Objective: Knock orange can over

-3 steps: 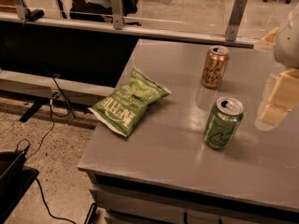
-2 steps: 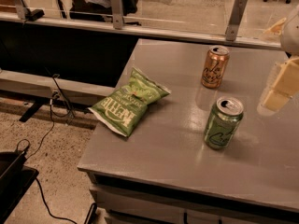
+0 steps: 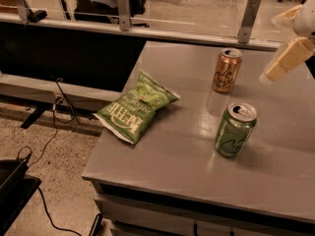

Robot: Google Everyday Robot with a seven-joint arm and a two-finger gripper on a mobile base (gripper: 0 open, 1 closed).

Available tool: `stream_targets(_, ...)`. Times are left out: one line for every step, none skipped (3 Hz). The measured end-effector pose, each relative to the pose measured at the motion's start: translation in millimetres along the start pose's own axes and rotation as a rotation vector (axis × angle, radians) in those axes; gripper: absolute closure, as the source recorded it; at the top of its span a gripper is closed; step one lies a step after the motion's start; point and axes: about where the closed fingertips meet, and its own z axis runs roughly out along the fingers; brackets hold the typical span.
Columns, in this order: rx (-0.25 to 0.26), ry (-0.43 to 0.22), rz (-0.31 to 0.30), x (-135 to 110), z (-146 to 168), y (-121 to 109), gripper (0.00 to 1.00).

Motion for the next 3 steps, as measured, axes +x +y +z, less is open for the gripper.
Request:
stream_targets(0.017, -0.116, 0.058, 4.7, 39.2, -31.6, 0.0)
stream_targets(0.016, -0.229, 0.103, 6.5, 78.7, -50.9, 0.0)
stream_targets(-0.011, -0.323, 0.144, 4.8, 108.2, -60.0, 0.0)
